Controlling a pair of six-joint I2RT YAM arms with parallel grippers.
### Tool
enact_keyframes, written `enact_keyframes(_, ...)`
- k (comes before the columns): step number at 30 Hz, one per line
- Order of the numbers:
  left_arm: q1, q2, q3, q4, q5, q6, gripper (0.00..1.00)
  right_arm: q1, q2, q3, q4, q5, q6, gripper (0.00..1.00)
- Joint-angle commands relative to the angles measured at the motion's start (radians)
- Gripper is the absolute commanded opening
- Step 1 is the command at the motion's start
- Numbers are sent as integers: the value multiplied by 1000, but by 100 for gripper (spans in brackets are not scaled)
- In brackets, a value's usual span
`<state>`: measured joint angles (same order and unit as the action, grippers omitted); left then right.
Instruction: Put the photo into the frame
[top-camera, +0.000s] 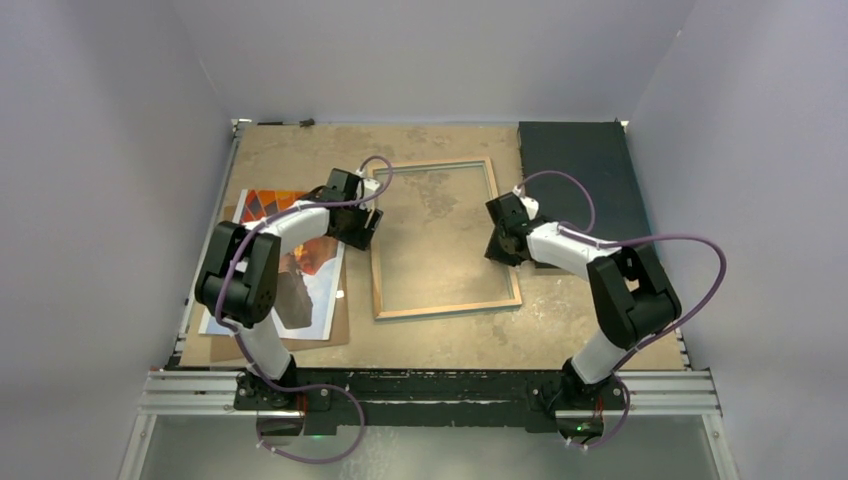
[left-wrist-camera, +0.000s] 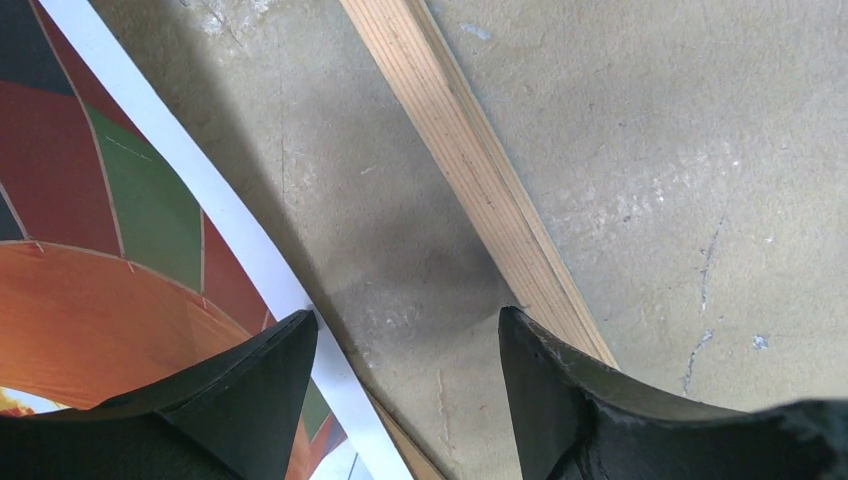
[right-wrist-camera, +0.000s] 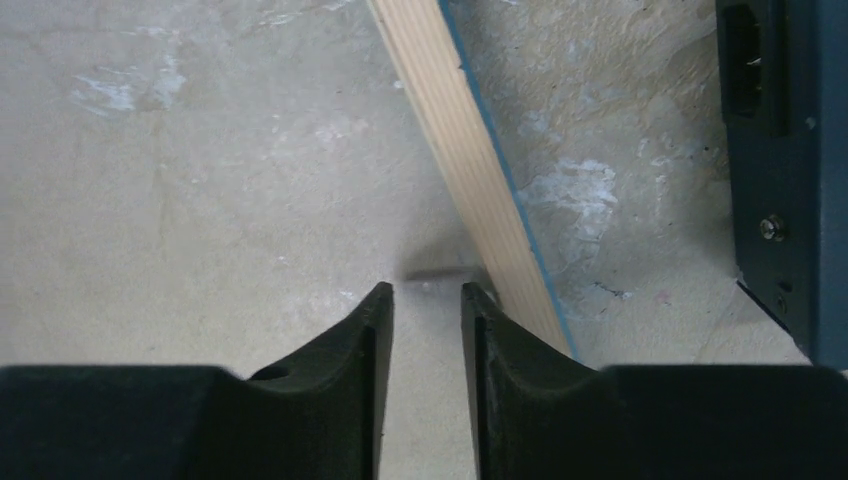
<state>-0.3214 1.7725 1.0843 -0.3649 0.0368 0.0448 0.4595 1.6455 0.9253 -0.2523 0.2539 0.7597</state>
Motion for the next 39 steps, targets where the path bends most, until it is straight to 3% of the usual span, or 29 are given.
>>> enact_keyframes(1, -2, -35, 77, -40, 52, -13, 66, 40, -94, 3, 22, 19, -1, 38)
enact_keyframes(5, 40, -115, 190, -138, 70, -3, 71, 152, -151, 84, 49, 54, 0, 59)
enact_keyframes(11, 234, -215, 396, -363, 99, 108, 92, 324, -87, 300, 160, 7, -86, 74)
enact_keyframes(17, 494, -301, 381, -446, 12, 291, 97, 459, 189, 593, 151, -106, -144, 80)
enact_keyframes(20, 635, -298, 328, -438, -18, 360, 97, 493, 296, 681, 175, -149, -150, 87)
enact_keyframes(23, 767, -285, 256, -379, -35, 417, 96, 516, 400, 820, 69, -134, -148, 91)
enact_keyframes(26, 834, -258, 171, -314, -76, 456, 93, 534, 455, 876, 37, -101, -149, 99)
enact_keyframes(32, 895, -236, -30, -113, -171, 497, 84, 533, 503, 855, 42, -236, -91, 99)
enact_keyframes(39, 903, -244, -146, 74, -246, 509, 67, 539, 557, 876, 34, -198, -94, 99)
